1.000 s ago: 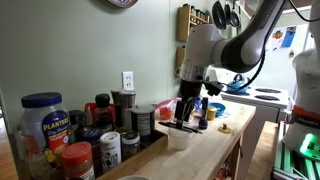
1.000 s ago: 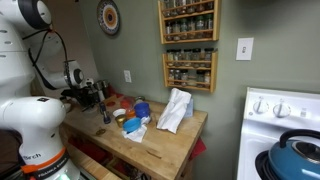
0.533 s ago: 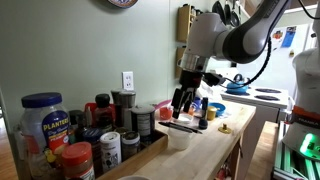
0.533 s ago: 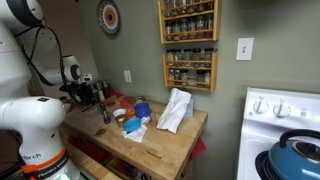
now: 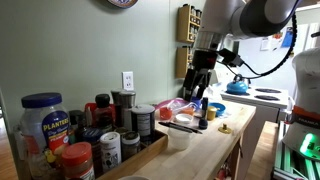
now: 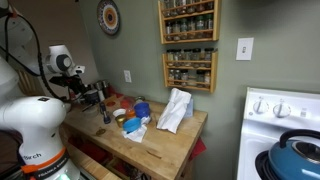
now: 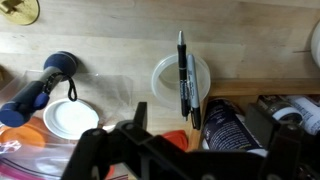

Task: Place the two pens on top of the tupperware container

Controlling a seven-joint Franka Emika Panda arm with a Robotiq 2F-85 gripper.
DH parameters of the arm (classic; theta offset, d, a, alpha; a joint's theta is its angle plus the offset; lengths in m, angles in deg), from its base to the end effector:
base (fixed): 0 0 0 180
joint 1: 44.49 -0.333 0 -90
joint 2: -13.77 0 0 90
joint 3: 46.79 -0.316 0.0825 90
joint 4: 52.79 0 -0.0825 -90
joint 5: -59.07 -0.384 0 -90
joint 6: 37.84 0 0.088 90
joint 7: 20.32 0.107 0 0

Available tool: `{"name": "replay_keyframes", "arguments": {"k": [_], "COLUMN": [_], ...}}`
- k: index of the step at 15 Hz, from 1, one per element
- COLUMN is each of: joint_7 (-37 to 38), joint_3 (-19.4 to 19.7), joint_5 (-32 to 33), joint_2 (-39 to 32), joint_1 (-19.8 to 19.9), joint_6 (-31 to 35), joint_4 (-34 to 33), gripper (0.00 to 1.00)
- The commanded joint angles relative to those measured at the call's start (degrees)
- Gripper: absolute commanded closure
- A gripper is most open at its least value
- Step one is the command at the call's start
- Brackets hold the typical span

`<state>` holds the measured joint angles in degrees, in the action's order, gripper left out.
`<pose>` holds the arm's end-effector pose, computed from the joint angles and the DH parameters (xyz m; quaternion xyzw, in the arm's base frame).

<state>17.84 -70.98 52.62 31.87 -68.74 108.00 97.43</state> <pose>0.2905 0.3201 0.3681 -0.9927 -0.0438 -0.0982 0.0540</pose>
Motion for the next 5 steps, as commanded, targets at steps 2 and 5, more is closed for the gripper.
{"name": "replay_keyframes", "arguments": {"k": [2,5], "joint_7": [-0.67,-0.70], "joint_3": [-1.11,-1.14], "joint_5": [-2.26,-2.74], "joint_2": [3.91,6.37], "joint_1": [0.50,0.26], "joint_6": [-1.16,-1.50], "joint_4": [1.38,2.69], "gripper": [0.00,0.00]}}
